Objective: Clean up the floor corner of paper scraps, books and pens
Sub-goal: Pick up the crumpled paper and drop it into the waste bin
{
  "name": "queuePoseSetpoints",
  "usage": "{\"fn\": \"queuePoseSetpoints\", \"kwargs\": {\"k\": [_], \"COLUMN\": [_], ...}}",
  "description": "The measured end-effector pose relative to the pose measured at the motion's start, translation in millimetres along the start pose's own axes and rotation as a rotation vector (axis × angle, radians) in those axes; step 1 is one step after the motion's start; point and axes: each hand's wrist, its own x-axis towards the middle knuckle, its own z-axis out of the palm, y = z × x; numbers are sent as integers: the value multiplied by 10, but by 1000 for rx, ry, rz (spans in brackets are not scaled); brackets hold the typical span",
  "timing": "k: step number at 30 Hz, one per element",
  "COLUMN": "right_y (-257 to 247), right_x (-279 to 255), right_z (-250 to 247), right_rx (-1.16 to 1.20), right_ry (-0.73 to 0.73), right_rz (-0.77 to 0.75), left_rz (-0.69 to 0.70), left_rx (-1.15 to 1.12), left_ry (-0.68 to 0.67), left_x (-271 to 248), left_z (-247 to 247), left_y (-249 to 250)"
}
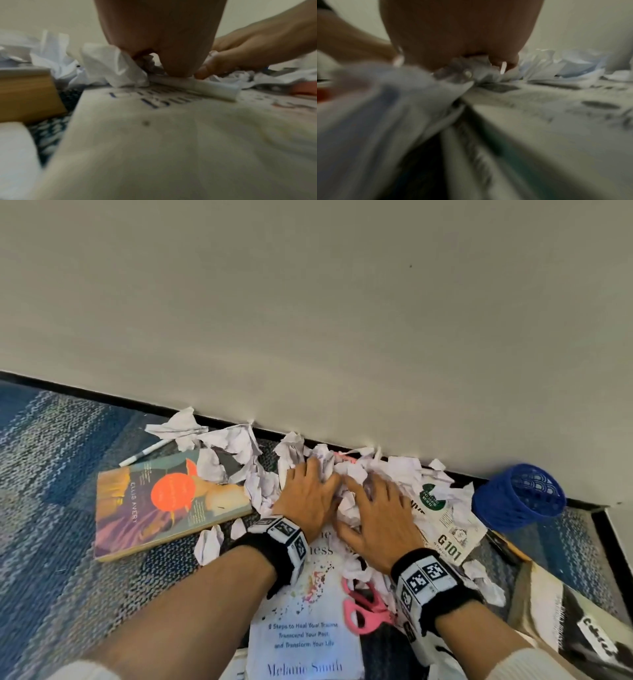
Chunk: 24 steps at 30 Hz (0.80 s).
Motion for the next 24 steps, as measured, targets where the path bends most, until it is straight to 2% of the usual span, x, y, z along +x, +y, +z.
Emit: {"fn": "queuePoseSetpoints", "kwargs": {"k": [2,7,11,13,16,19,24], "right_y": [-64,-178,-161,-107,-7,86,78], "right_x": [-39,-30,-8,-17,-64,-79,-30], "right_z": [35,46,-44,-107,-215,-350,-426], "right_rx": [11,125,141,197,362,520,526], "right_ry": [40,114,-3,-1,194,269,271], "right_rz": [-28,-16,-61,-69,5,97,169], "left_rz": [-16,51,73,56,-4,-124,-222], "left_rx": [-1,-34,-121,-180,-310,-504,-365], "left_ry": [-27,-83,-149,-165,-85,57,99], "left_x": [70,133,109,129,115,72,36], "left_z": [34,22,-88,-118,-192,-339,-580], "left_y": [0,-19,-30,-8,19,-11,-200]}}
